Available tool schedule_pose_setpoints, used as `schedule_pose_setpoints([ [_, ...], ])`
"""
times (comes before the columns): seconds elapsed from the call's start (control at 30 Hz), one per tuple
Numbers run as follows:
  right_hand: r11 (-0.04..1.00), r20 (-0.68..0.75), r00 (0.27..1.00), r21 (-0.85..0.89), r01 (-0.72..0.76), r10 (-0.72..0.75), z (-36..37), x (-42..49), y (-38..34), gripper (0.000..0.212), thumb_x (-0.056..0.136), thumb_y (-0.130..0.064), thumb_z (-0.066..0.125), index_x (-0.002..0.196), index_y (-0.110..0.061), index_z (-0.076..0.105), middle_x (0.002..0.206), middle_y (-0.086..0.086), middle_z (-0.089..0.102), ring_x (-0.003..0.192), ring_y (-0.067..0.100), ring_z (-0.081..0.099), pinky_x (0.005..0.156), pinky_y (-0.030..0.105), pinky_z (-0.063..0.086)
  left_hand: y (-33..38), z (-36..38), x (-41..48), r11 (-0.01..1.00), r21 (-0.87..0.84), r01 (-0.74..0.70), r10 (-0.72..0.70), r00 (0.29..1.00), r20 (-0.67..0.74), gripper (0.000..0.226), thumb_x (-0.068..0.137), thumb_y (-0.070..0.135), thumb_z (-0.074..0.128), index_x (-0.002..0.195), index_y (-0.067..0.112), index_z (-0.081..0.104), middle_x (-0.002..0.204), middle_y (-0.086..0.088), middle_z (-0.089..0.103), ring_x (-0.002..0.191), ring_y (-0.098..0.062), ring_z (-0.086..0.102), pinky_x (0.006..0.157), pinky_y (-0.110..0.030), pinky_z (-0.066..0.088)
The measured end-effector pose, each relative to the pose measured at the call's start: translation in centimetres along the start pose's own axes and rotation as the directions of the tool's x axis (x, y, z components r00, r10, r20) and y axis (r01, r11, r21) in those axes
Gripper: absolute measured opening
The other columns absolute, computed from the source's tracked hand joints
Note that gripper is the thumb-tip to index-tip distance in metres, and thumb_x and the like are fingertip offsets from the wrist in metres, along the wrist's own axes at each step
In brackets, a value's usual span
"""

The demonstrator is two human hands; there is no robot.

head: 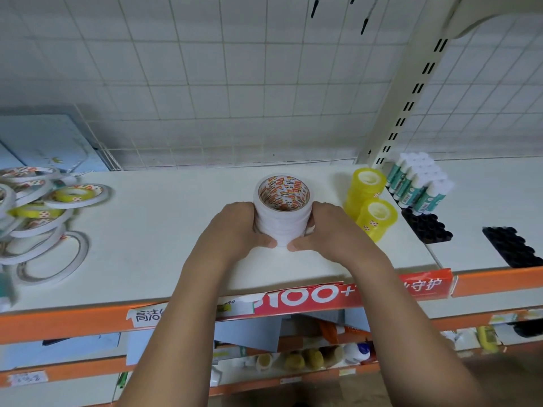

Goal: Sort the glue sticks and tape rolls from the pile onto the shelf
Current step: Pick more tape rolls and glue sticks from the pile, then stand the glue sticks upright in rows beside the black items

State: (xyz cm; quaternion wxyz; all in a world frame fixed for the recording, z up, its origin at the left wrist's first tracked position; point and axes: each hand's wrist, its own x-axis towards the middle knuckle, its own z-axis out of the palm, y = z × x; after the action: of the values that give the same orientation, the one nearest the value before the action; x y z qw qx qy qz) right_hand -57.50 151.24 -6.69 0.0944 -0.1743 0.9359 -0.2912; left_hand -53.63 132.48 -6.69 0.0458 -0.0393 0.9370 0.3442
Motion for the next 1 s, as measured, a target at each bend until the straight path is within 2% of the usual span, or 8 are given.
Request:
schedule_pose_setpoints([
  [0.13,1.000,-0.024,1.000,0.006,0.003,-0.003,-0.2,1.0,0.1,0.048,0.064,-0.027,0.089,0.100,-0.006,0.066,0.097,0.007,0.067,0.088,0.022,0.063,0.071,0.031,0.049,0.2,0.0,1.3,1.000,0.022,0.005,-0.004,1.000,-0.014,0.040,0.067,0.024,0.085,0.097,0.004,0.067,0.093,-0.009,0.068,0.085,-0.026,0.064,0.079,-0.042,0.053],
  [0.23,1.000,-0.025,1.000,-0.011,0.002,-0.002,-0.2,2.1,0.2,0.049,0.068,-0.026,0.086,0.105,-0.003,0.064,0.104,0.012,0.066,0.095,0.026,0.062,0.080,0.038,0.050,0.5,0.0,2.3,0.999,0.036,0.005,-0.004,1.000,-0.027,0.038,0.071,0.023,0.082,0.098,0.003,0.067,0.096,-0.011,0.068,0.087,-0.027,0.063,0.078,-0.038,0.052],
  [0.4,1.000,-0.018,1.000,-0.013,-0.001,0.001,0.2,3.0,0.8,0.052,0.073,-0.027,0.083,0.112,-0.002,0.060,0.112,0.015,0.063,0.106,0.029,0.059,0.089,0.043,0.048,0.4,0.3,2.8,0.999,0.030,0.011,-0.010,0.999,-0.040,0.037,0.073,0.023,0.080,0.098,0.000,0.065,0.095,-0.014,0.067,0.086,-0.029,0.062,0.077,-0.041,0.050],
  [0.57,0.999,-0.077,0.996,0.019,-0.038,0.040,1.0,1.9,1.1,0.053,0.077,-0.030,0.079,0.116,-0.002,0.056,0.112,0.012,0.056,0.109,0.026,0.053,0.087,0.034,0.044,0.2,0.8,1.8,0.999,0.005,0.052,-0.051,0.993,-0.106,0.040,0.073,0.030,0.081,0.095,0.002,0.064,0.091,-0.012,0.067,0.084,-0.027,0.062,0.074,-0.042,0.049],
  [0.67,0.996,-0.087,0.993,-0.039,-0.080,0.076,0.7,0.1,1.2,0.046,0.082,-0.034,0.073,0.114,-0.005,0.058,0.109,0.008,0.059,0.105,0.025,0.055,0.085,0.033,0.045,-0.4,1.0,0.5,0.991,0.015,0.136,-0.132,0.978,-0.161,0.048,0.074,0.040,0.079,0.104,0.007,0.060,0.094,-0.004,0.064,0.084,-0.021,0.060,0.071,-0.035,0.048],
  [0.8,0.991,-0.018,0.995,-0.094,0.097,-0.099,1.1,-2.6,-1.2,0.017,0.088,-0.037,0.065,0.090,-0.020,0.065,0.087,-0.003,0.067,0.086,0.018,0.062,0.079,0.037,0.052,-1.7,0.3,-2.6,0.974,0.107,0.199,-0.161,0.945,-0.286,0.039,0.083,0.049,0.066,0.108,0.020,0.060,0.097,0.005,0.065,0.090,-0.019,0.060,0.077,-0.034,0.050],
  [0.9,0.965,0.068,0.963,-0.029,0.261,-0.259,2.9,-3.0,-5.0,0.010,0.089,-0.031,0.061,0.094,-0.024,0.066,0.084,-0.007,0.069,0.081,0.014,0.063,0.077,0.036,0.054,-3.1,-1.0,-6.3,0.967,0.142,0.212,-0.139,0.903,-0.406,0.031,0.087,0.046,0.062,0.108,0.022,0.062,0.104,0.006,0.062,0.092,-0.018,0.059,0.075,-0.032,0.048],
  [1.0,0.924,0.088,0.920,0.026,0.381,-0.382,5.6,-2.6,-9.3,0.016,0.090,-0.025,0.059,0.105,-0.021,0.066,0.096,-0.003,0.068,0.093,0.018,0.061,0.084,0.037,0.051,-5.2,-3.0,-10.5,0.941,0.187,0.283,-0.149,0.839,-0.523,0.032,0.089,0.042,0.061,0.112,0.020,0.064,0.114,-0.001,0.059,0.102,-0.022,0.057,0.081,-0.037,0.049],
])
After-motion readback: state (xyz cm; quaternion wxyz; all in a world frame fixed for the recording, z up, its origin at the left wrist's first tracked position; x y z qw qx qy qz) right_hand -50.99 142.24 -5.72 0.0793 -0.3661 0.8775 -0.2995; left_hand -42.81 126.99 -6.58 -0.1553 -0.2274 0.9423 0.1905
